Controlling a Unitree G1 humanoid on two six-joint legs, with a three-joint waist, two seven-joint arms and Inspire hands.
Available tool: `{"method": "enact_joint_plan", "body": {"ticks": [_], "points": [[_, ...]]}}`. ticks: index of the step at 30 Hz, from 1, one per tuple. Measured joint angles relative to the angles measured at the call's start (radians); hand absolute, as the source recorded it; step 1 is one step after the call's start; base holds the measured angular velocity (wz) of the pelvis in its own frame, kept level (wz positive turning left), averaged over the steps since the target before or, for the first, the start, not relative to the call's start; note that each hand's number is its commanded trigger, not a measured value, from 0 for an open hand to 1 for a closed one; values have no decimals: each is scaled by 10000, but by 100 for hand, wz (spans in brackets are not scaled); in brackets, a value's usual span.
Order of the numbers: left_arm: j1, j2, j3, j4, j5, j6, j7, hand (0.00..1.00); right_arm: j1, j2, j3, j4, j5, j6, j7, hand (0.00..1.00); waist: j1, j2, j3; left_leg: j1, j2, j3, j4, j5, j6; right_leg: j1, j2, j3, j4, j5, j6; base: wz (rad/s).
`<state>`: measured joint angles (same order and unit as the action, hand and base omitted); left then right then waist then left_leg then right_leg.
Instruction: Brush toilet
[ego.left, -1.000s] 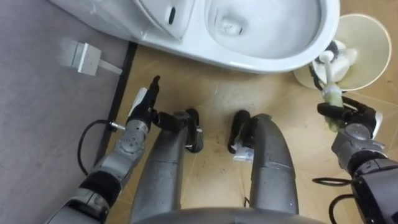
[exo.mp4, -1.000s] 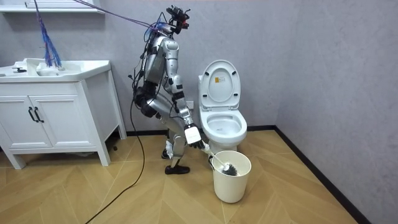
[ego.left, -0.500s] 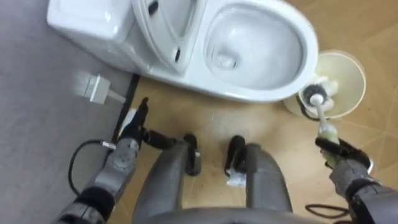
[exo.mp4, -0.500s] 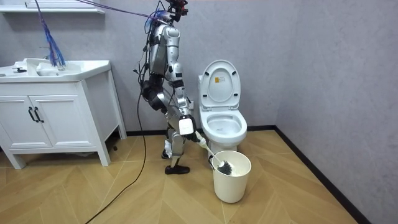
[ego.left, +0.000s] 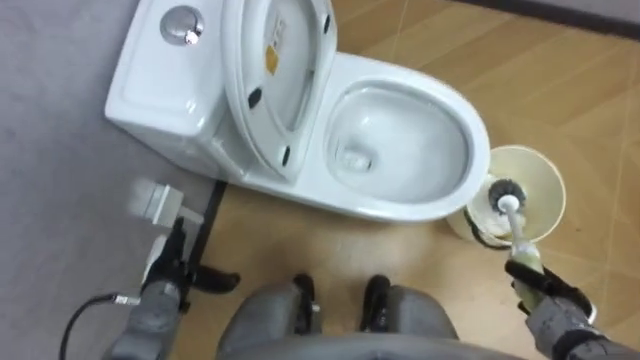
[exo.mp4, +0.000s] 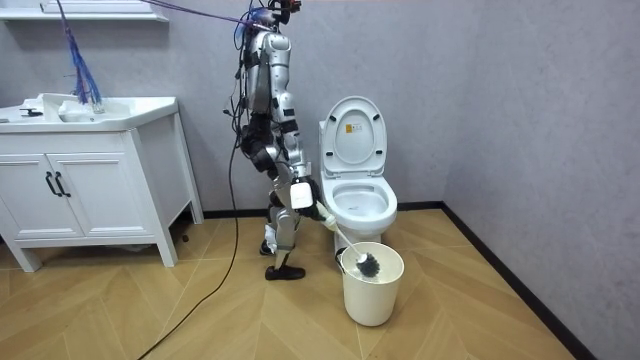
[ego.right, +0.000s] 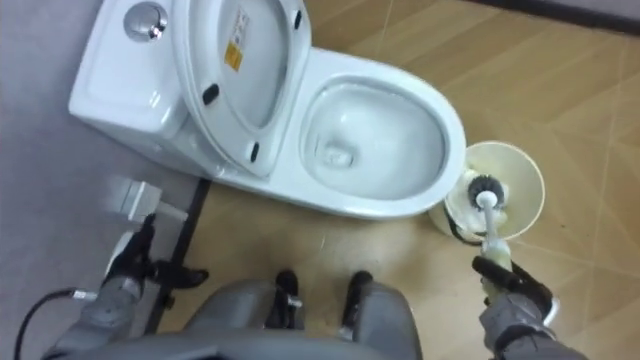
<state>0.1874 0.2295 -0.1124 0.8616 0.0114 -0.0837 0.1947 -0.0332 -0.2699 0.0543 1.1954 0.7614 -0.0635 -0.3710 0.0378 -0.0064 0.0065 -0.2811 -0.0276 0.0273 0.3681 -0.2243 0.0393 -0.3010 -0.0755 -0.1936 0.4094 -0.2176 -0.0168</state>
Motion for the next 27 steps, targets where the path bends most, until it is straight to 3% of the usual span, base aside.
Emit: {"method": "enact_joint_plan", "body": {"ticks": [7, 13, 16, 20, 23, 27], "points": [[1005, 3, 709, -112, 8, -100, 112, 0, 1243, 228, 6, -2367, -2355, -111, -227, 100, -38, -231, -55, 1489, 150, 108, -866, -4, -12, 1491, 180, -31, -989, 24, 51, -4], [1637, -169, 1114, -1118, 167, -110, 750, 0, 1991, 345, 23, -4267, -4668, -316, -302, 100, -14, -130, -36, 2276, 146, 29, -1186, -5, -12, 2503, 246, -83, -1568, 65, 160, 5], [1711, -200, 1122, -1635, 494, -163, 1168, 0, 2033, 362, 129, -4464, -5556, -504, -221, 100, -3, -85, -38, 2490, 145, -96, -1318, -5, -12, 2760, 253, -238, -1707, 71, 166, 15], [1820, -485, 1259, -2349, 993, -372, 1718, 0, 2230, 442, 221, -4562, -6641, -587, -107, 100, 105, 5, -43, 2778, 140, -314, -1441, -7, -14, 3088, 245, -462, -1747, 71, 171, 13], [2053, -600, 1416, -3528, 1454, -573, 1955, 0, 2460, 443, 99, -4798, -7834, -804, -145, 100, 241, 1, -41, 2768, 145, -310, -1445, -3, -19, 3097, 244, -470, -1723, 71, 171, 1], [2061, -599, 1504, -4280, 2364, -825, 2174, 0, 2542, 500, 138, -5021, -9061, -1022, -86, 100, 284, -67, -34, 2771, 137, -354, -1464, 5, -34, 3164, 250, -488, -1735, 71, 169, 3]]}}
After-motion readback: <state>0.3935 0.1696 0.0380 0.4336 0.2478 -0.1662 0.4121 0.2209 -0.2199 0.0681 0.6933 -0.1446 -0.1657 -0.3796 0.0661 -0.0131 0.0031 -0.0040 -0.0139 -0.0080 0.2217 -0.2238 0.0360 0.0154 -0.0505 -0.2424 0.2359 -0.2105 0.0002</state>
